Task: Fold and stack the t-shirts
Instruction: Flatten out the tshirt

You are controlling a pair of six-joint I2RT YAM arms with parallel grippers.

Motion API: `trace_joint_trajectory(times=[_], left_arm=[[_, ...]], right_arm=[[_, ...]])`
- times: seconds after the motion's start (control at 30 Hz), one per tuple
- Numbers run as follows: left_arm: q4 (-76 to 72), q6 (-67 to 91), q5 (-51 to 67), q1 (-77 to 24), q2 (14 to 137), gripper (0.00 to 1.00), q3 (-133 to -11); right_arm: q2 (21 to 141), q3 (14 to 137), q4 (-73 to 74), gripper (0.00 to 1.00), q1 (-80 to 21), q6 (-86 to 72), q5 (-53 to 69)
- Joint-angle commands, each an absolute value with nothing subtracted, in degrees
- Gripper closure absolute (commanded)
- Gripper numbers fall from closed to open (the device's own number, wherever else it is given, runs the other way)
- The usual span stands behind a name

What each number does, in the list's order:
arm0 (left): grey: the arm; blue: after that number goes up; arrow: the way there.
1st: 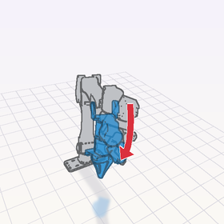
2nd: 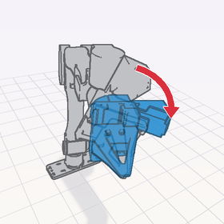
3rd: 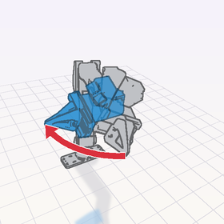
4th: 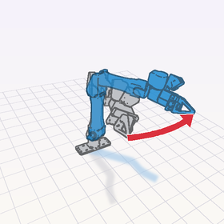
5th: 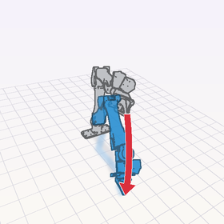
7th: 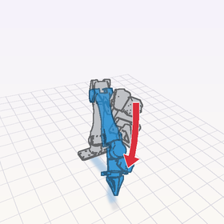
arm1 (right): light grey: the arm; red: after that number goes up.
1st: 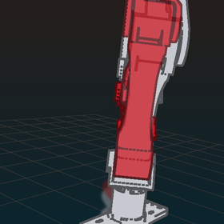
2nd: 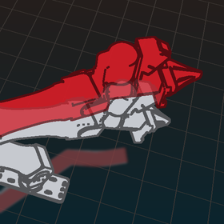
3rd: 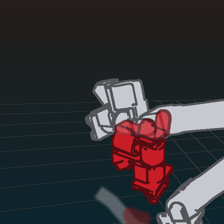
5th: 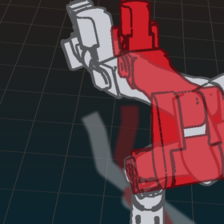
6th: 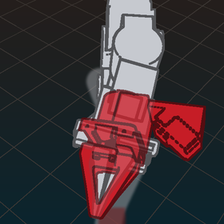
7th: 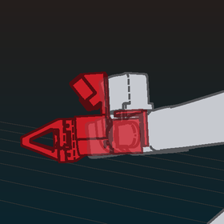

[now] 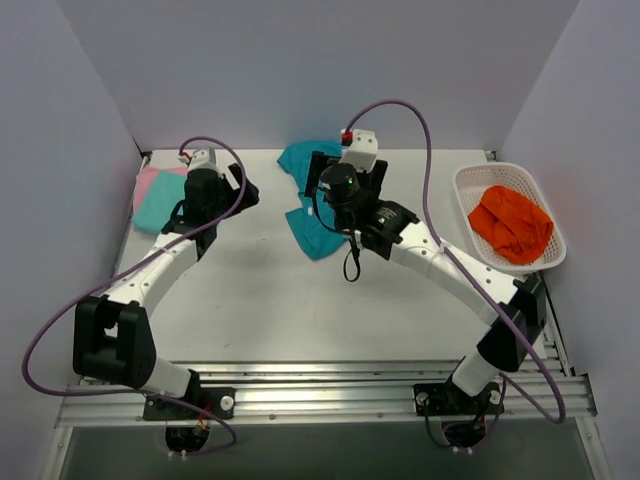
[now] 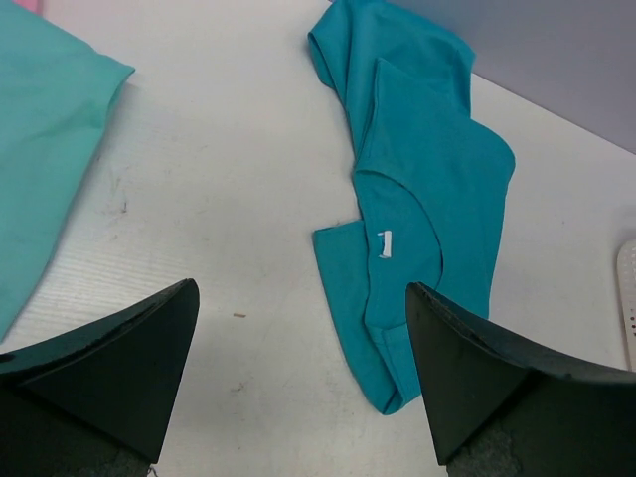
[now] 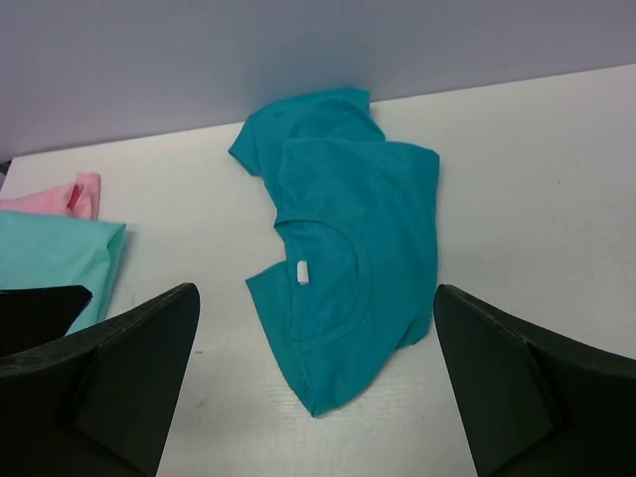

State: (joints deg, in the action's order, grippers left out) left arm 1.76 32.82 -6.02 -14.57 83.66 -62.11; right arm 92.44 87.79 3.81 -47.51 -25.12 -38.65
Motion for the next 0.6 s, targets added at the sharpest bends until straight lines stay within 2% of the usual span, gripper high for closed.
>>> trace_joint_trajectory(times=[0.0, 0.13, 0.27, 0.37, 0.57], left_arm=[[-4.57, 34.45, -3.25, -14.24, 85.95, 0.06, -64.42], [-5.27, 34.63, -2.64, -13.71, 88.67, 0.06, -64.95], [-6.50, 34.98, -2.37, -13.36, 92.10, 0.06, -64.78], [-5.45, 38.84, -4.48, -13.36, 96.58, 0.06, -64.25], [-10.46, 43.15, -0.09, -13.97, 106.69, 0.05, -63.37]], right_arm=[[89.74, 83.78, -1.66, 0.00, -47.55, -21.80, -42.19], [91.93, 84.54, -3.34, 0.00, -46.59, -21.44, -37.89], [97.11, 88.15, 1.48, 0.00, -45.44, -23.81, -37.97], [97.30, 86.32, 0.97, 0.00, -44.82, -24.95, -37.97], [94.66, 80.17, 0.53, 0.00, -42.89, -26.54, -38.32]])
